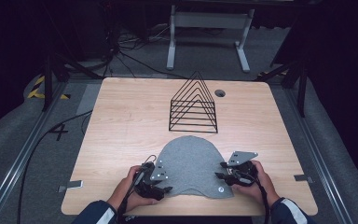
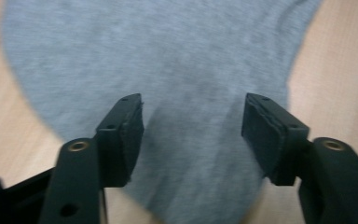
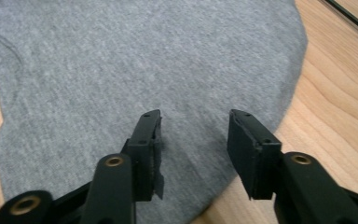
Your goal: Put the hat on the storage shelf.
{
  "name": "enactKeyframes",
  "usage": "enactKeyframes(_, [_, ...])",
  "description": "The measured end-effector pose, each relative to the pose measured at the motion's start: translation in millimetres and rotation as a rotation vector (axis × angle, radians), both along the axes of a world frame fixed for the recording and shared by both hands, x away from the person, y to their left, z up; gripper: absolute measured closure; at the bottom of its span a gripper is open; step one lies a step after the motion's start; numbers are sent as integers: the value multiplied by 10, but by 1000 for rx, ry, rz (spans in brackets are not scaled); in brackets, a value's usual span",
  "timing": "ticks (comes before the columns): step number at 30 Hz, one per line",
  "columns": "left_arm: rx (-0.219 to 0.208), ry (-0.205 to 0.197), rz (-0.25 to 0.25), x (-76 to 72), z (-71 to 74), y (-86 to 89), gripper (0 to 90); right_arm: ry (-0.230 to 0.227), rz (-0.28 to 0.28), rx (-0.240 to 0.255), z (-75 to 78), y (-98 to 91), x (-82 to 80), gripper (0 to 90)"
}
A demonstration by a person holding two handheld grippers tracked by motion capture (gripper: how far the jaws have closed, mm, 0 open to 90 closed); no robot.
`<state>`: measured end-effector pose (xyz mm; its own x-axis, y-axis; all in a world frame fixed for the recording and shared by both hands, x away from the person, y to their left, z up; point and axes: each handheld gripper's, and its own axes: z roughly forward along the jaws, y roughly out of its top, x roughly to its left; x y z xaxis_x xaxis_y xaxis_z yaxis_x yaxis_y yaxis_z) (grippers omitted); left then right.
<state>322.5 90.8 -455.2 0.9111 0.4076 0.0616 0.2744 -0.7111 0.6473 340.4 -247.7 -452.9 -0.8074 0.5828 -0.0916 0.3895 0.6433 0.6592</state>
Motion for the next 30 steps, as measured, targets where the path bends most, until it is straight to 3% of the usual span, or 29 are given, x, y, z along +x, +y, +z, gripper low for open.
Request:
enactKeyframes(2, [-30, -18, 53, 85, 49, 65, 321, -4, -20, 27, 32, -24, 44, 495])
enactKeyframes(4, [-28, -4, 94, 222, 72, 118, 254, -9, -43, 42, 64, -29, 113, 464])
enactKeyframes(5, [-16, -19, 112, 295, 70, 140, 247, -9, -58, 48, 75, -22, 152, 462])
enactKeyframes(7, [-66, 24, 165, 539, 35, 240, 230, 13, -83, 76, 87, 6, 263, 422])
enactKeyframes(9, [-90, 63, 174, 708, 4, 285, 209, 34, -88, 75, 76, 45, 336, 387])
enactKeyframes(10, [-90, 63, 174, 708, 4, 285, 201, 34, -88, 75, 76, 45, 336, 387])
enactKeyframes(11, [-110, 94, 171, 836, -39, 290, 193, 51, -110, 55, 41, 97, 412, 358])
enactKeyframes(13, [-108, 98, 159, 924, -72, 268, 180, 51, -122, 31, 7, 125, 464, 346])
enactKeyframes(15, [-106, 106, 160, 947, -92, 240, 179, 56, -125, 24, -11, 137, 489, 333])
enactKeyframes(16, [-99, 88, 150, 965, -103, 220, 178, 65, -128, 25, -26, 146, 517, 313])
enactKeyframes(19, [-85, 98, 113, 969, -141, 146, 168, 66, -138, 29, -44, 166, 561, 245])
enactKeyframes(25, [-49, 76, 105, 925, -141, 39, 144, 60, -102, 38, -64, 189, 582, 240])
enactKeyframes(27, [-51, 80, 116, 914, -140, 21, 144, 53, -93, 41, -69, 211, 593, 261])
enactKeyframes(30, [-40, 86, 114, 883, -119, -1, 170, 80, -85, 27, -29, 237, 580, 373])
